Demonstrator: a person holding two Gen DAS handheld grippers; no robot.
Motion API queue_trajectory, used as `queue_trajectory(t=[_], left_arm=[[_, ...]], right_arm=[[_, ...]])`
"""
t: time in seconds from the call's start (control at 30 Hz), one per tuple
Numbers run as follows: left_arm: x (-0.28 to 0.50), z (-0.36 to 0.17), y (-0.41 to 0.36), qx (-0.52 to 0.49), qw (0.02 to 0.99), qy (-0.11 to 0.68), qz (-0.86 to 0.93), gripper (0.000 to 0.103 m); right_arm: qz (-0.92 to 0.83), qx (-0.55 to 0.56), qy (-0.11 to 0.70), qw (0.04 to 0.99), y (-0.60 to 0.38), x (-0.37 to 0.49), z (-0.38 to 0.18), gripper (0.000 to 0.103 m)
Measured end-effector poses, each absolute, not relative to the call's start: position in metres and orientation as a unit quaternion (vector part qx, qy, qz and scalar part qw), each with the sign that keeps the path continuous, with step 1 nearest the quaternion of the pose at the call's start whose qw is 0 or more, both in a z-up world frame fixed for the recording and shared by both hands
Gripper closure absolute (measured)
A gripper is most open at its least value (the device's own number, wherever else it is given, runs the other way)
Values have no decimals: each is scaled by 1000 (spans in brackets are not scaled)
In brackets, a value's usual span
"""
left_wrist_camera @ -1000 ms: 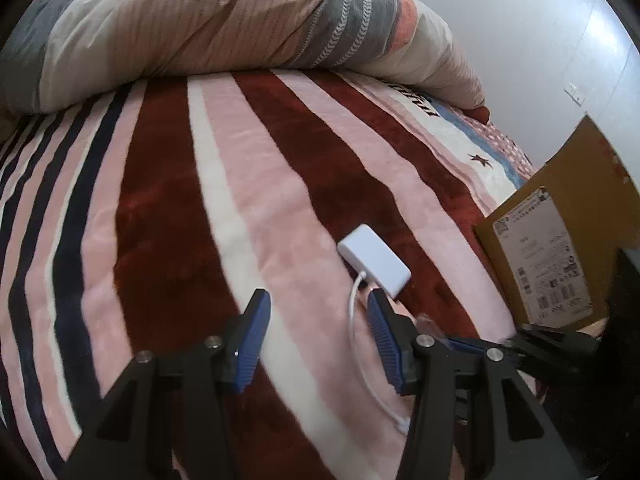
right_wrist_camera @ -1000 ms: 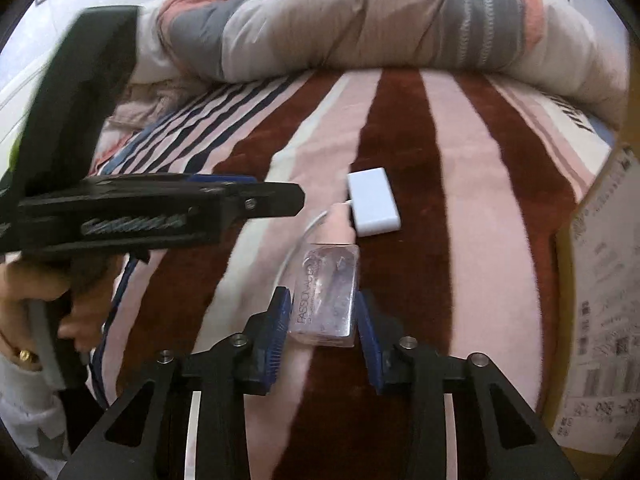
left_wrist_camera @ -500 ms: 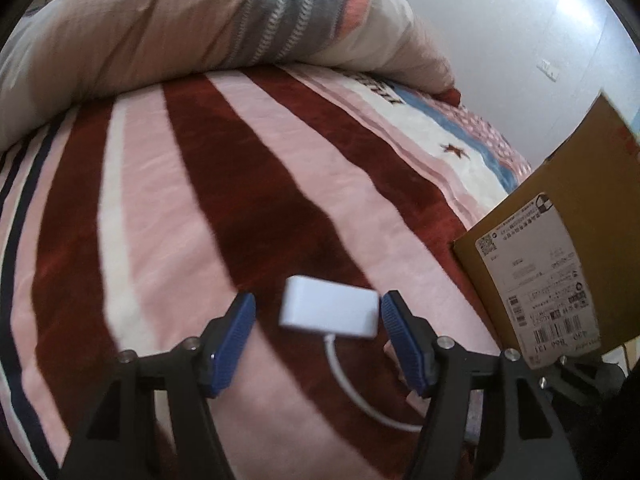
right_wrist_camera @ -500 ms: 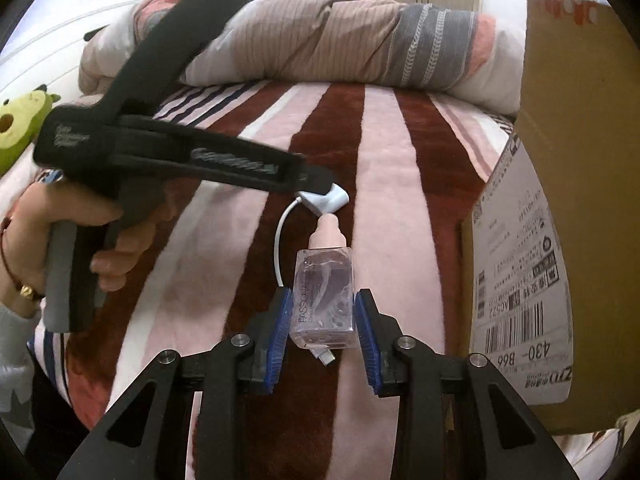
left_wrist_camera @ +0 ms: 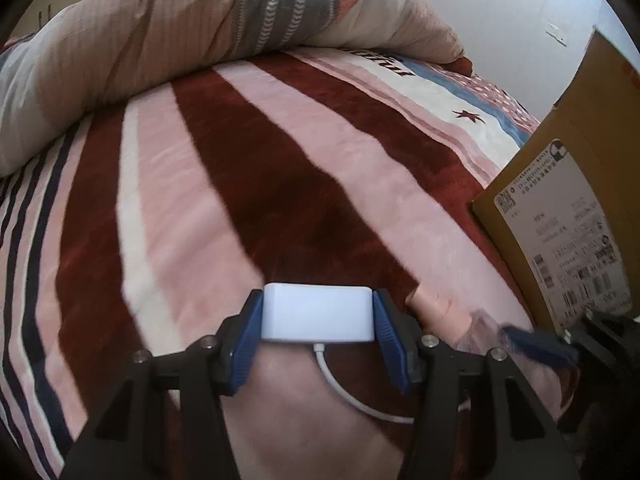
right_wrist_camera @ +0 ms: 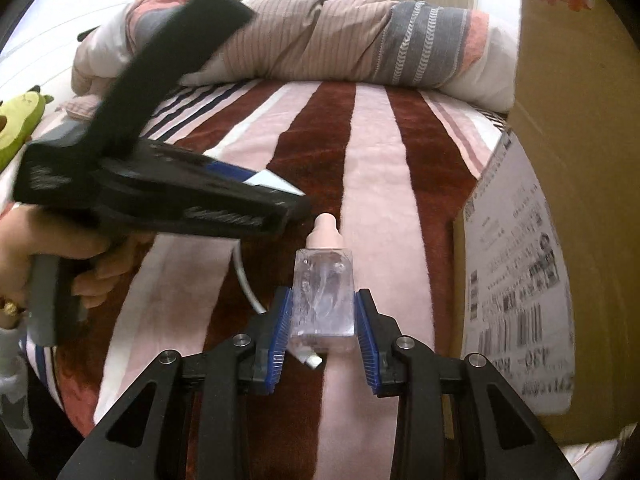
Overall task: Organize rigid objects
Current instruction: 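Carry the bottle and adapter into the box and open both tools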
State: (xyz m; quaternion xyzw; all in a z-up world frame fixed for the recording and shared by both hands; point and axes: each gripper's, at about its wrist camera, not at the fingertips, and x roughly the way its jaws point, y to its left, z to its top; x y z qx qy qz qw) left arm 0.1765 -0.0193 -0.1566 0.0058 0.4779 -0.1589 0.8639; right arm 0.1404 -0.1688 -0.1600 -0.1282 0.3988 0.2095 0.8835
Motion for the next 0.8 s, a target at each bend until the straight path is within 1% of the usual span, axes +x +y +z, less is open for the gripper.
queue_trajectory(t=[0.1,0.2,0.3,0.47,0.63,0.8], left_arm=[[166,-149,-8,0,868,474,-149,52],[150,-130,6,-6,876,462,-140,52],[131,-102,20,-24,886,443,-137,52],[93,-49,26,-21,905,401,-137,52],[67,4,13,-16,921,359,-152,52],[61,42,-27,-4,926,327,-187,52]], right_arm=[[212,-131,398,883,-165,142,-163,76],[240,-123,386,882,-162,132,-151,76],[268,-124,357,886,-157,115,-128,76],[312,-108,305,893,-158,91,-76,76],[312,-104,242,913,-176,72,-25,76],[283,-75,215,932,-217,74,1,76]])
